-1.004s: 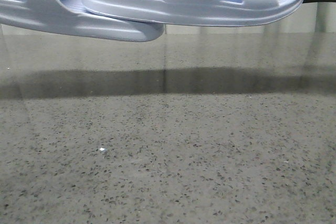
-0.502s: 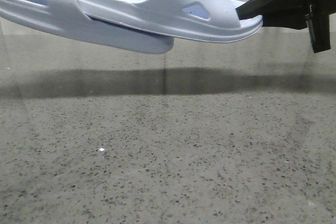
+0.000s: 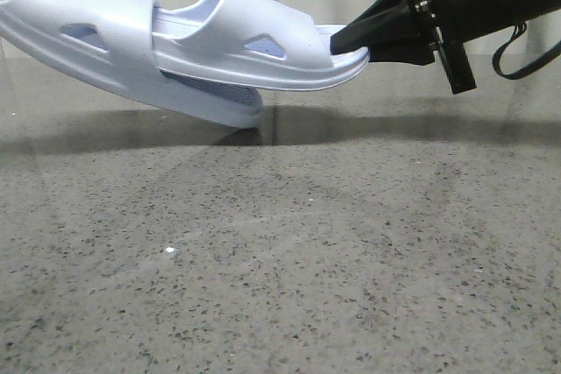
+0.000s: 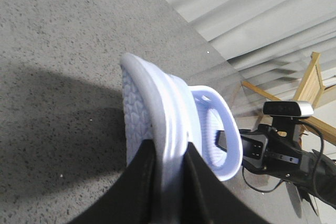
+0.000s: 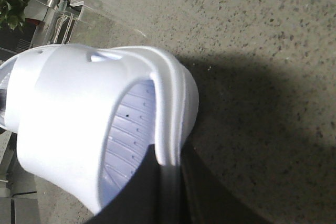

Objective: Insert blue slippers together front up
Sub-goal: 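Lower the stacked slippers onto the table, soles down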

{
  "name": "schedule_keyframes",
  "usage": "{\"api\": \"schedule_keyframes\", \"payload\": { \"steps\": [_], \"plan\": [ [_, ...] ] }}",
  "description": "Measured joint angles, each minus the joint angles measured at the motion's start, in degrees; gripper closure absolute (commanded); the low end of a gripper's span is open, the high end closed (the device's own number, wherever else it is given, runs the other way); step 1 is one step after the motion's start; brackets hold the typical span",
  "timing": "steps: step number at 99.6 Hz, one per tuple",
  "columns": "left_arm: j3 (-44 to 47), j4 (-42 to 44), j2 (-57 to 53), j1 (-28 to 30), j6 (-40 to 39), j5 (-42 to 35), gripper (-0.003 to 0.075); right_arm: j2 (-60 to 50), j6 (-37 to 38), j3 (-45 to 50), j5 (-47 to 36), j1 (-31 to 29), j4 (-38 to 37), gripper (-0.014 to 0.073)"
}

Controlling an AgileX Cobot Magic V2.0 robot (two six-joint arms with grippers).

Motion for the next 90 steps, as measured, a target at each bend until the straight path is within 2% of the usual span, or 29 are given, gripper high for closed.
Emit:
{"api": "schedule_keyframes", "payload": {
  "steps": [11,25,44,63,90],
  "plan": [
    [0.0,-0.2,0.2,0.0,0.9,-0.2,0.0705,0.0,0.0,-0.4,0.5,-0.5,-1.1,0.0619],
    [0.0,-0.1,0.2,-0.3,1.8,-0.4,0.0705,0.0,0.0,-0.4,5.3,-3.4,-3.1,0.0533],
    [0.0,0.6,0.2,-1.2,1.9,-1.5,0.0705,-0.2,0.1,-0.5,11.8,-9.8,-4.7,0.0524],
    [0.1,1.3,1.6,-1.5,3.2,-5.5,0.0705,-2.2,0.1,-0.5,12.3,-14.7,-5.8,0.0524],
    [0.1,-1.7,7.9,-4.4,8.0,-7.5,0.0705,-3.4,0.5,-0.6,12.2,-15.4,-7.3,0.0524]
  ]
}}
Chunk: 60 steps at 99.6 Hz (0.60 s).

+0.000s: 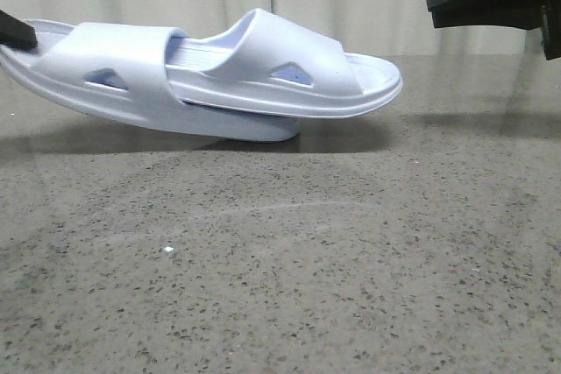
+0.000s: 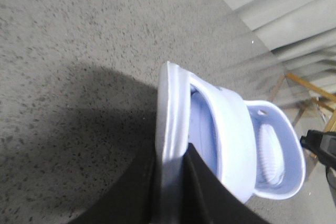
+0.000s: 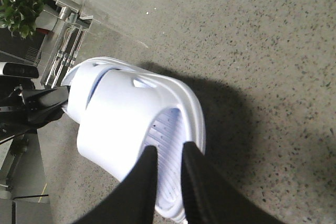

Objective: Insert blue slippers together front up
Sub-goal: 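Lower the stacked slippers onto the table, soles down, then open both grippers and raise them away from the slippers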

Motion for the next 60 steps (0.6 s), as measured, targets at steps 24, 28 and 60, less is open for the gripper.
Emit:
{"api": "schedule_keyframes", "payload": {
  "steps": [24,28,60],
  "plan": [
    [-1.0,-1.5,5.3,-4.7,6.5,-4.6,0.0694,0.0,0.0,0.0,0.0,-0.4,-0.4,0.0526],
    [-1.2,-1.5,5.5,-4.8,8.2,-5.6,0.0670,0.0,0.0,0.0,0.0,-0.4,-0.5,0.0526],
    [-6.5,0.9,5.7,-4.8,17.0,-8.3,0.0202,-0.2,0.0,0.0,0.0,-0.5,-0.5,0.0526]
  ]
}}
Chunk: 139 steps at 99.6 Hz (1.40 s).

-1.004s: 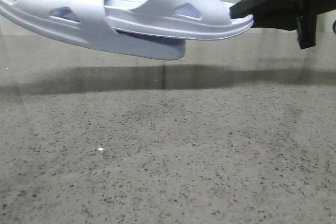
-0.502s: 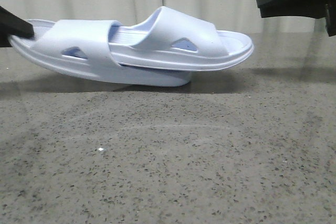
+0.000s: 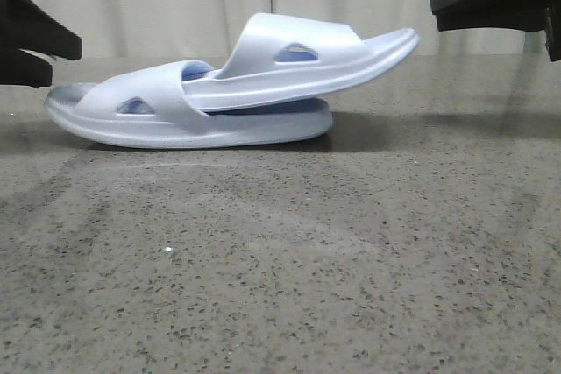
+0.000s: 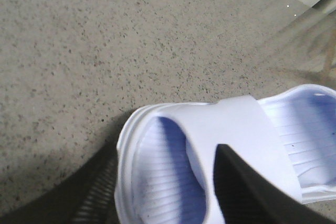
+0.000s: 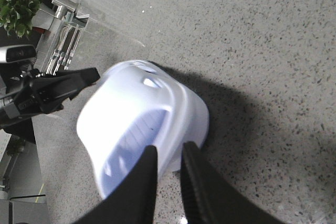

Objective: Insert blue slippers together front up
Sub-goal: 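Open both grippers and raise them away from the slippers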

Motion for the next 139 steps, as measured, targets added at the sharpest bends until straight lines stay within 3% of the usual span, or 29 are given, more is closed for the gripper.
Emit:
{"api": "schedule_keyframes", "payload": {
  "steps": [12,22,37,46,68,78,110,123,139],
  "plan": [
    [-2.5,2.9,0.0,0.0,0.3,0.4,0.0220,-1.0,0.0,0.0,0.0,-1.3,-0.1,0.0526],
    [-4.8,5.8,-0.2,0.0,-0.4,2.2,0.0296,-2.2,0.0,0.0,0.0,-2.9,-0.1,0.0548],
    [-7.6,11.6,-3.4,0.0,-3.6,2.9,0.0545,-4.1,0.2,0.0,0.0,-4.0,-0.1,0.0694],
    [-8.6,14.3,-7.3,0.0,-5.0,2.7,0.0708,-5.3,0.4,0.0,0.1,-4.0,-0.1,0.0669],
    [-8.7,19.4,-19.0,0.0,-7.1,-3.9,0.0705,-10.5,0.6,0.0,0.2,-3.2,-0.7,0.0671],
    [-8.0,19.8,-24.5,-0.1,-7.8,-8.8,0.0705,-14.5,0.6,1.2,-3.6,-0.8,-2.5,0.0671],
    [5.4,21.0,-40.6,-0.2,-8.3,-25.2,0.0705,-32.9,-1.6,16.7,-37.4,14.2,-6.6,0.0671],
    [11.5,21.3,-47.2,-0.4,-8.3,-26.3,0.0705,-40.4,-4.1,25.4,-51.2,20.6,-6.4,0.0671],
    [19.8,18.3,-53.4,-0.4,-7.0,-26.3,0.0705,-49.7,-5.0,36.1,-59.8,25.5,-5.4,0.0671]
  ]
}}
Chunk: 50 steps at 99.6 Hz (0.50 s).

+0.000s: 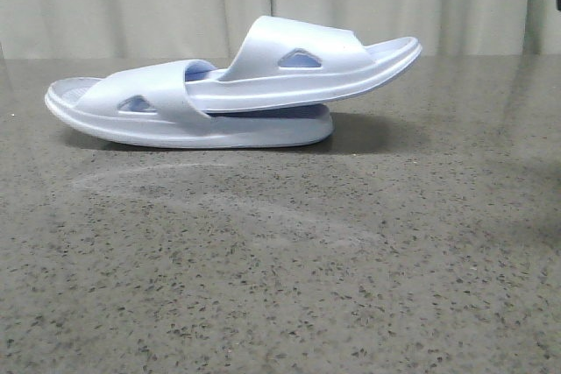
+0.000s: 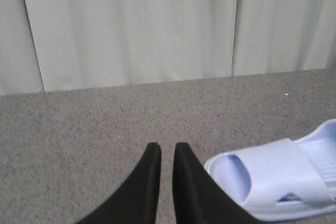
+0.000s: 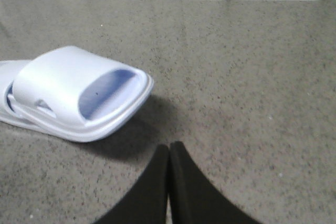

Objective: Insert blue slippers together front up

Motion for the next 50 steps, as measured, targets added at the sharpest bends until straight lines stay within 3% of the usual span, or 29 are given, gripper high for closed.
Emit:
{"api": "schedule_keyframes", "payload": {
  "steps": [24,50],
  "plan": [
    [13.6,-27.0,-8.0,0.0,23.2,3.0,0.0705,-13.5,-0.1,12.7,-5.2,1.8,4.7,0.0672],
    [15.4,-31.8,-10.5,0.0,28.1,3.5,0.0705,-17.4,-0.1,15.2,-7.7,1.8,8.6,0.0672]
  ]
}}
